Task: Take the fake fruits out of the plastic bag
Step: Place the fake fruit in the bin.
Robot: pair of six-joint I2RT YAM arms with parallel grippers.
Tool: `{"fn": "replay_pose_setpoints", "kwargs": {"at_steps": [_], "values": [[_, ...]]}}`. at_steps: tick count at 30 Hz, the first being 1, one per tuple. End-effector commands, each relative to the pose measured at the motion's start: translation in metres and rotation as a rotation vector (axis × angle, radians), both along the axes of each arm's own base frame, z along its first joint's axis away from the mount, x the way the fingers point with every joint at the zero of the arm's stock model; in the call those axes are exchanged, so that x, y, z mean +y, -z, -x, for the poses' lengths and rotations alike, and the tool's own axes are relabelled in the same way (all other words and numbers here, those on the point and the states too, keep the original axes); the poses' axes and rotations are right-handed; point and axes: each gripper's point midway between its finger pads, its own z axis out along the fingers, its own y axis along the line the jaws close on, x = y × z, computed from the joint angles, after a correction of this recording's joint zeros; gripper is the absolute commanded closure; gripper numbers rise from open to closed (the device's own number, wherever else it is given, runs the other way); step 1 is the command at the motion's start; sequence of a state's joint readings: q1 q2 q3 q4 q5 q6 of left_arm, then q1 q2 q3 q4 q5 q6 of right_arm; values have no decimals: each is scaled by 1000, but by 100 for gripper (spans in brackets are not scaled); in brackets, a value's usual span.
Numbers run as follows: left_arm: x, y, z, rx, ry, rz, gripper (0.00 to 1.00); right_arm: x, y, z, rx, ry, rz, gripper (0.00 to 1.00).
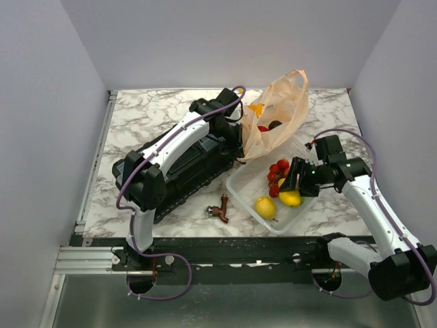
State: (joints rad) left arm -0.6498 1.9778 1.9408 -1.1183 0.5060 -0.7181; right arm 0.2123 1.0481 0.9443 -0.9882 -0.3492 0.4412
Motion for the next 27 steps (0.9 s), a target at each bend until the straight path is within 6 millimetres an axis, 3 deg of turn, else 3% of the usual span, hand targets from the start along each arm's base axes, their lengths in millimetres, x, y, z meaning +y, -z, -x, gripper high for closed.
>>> {"fn": "replay_pose_setpoints", "kwargs": {"at_steps": [1, 12, 15, 20, 27], "values": [[0, -5, 3, -12, 25, 7, 100, 12, 18, 9, 68, -23, 33, 44], [-6, -13, 5, -26, 25, 44, 100, 11, 46, 15, 121, -2, 161, 33], [-3, -10, 8, -23, 26, 42, 100, 9, 52, 15, 134, 7, 183, 25], [-1, -9, 10, -21, 33, 34, 100, 9, 50, 12, 120, 15, 194, 15], [-2, -14, 7, -33, 36, 37, 100, 9, 41, 7, 93, 12, 196, 11]]}}
